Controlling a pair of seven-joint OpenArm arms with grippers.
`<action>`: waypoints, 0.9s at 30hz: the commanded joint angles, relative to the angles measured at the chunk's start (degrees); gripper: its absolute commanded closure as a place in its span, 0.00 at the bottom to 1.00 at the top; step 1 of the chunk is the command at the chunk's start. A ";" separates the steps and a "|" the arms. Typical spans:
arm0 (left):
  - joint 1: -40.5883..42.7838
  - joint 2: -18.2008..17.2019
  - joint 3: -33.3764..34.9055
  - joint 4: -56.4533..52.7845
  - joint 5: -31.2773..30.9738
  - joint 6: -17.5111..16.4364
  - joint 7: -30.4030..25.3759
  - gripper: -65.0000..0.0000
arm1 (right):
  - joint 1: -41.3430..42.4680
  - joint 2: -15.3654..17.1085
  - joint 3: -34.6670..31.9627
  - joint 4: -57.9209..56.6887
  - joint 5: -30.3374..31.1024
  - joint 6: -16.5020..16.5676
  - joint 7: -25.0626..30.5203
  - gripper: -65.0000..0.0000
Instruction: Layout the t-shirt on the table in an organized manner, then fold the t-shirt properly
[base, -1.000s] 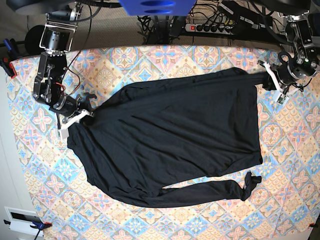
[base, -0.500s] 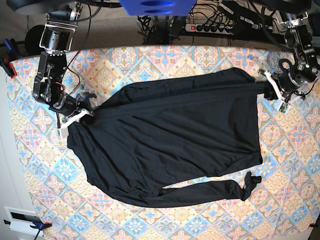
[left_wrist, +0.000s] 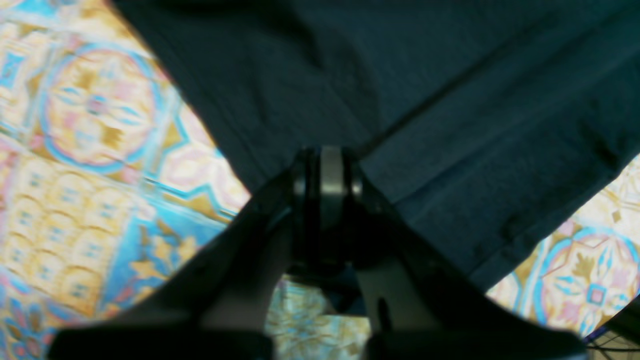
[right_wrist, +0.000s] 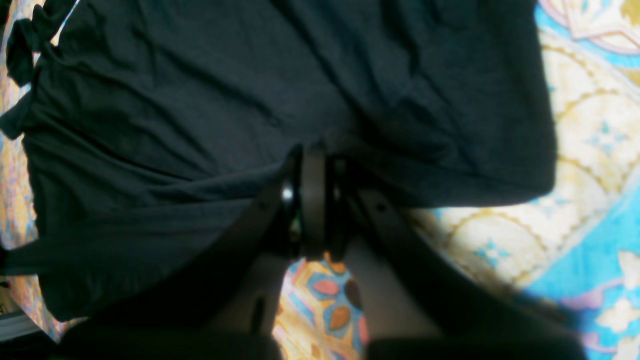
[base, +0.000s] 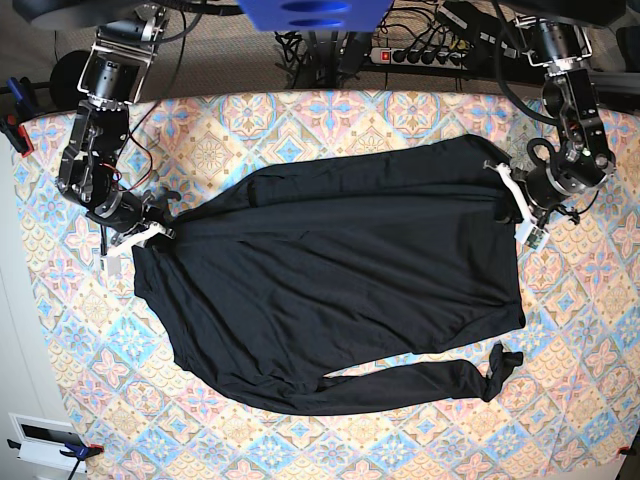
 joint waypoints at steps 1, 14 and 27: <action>-1.33 -0.06 0.24 0.99 0.20 0.10 -1.00 1.00 | 0.94 0.88 0.21 0.87 0.96 0.25 1.08 1.00; -1.33 0.64 2.26 0.64 3.63 0.10 -1.00 0.95 | 0.94 0.79 -0.05 0.87 0.87 0.25 0.99 0.98; -1.33 0.47 4.81 4.07 2.93 0.10 5.77 0.52 | 0.58 0.79 0.39 3.42 1.93 0.25 0.99 0.65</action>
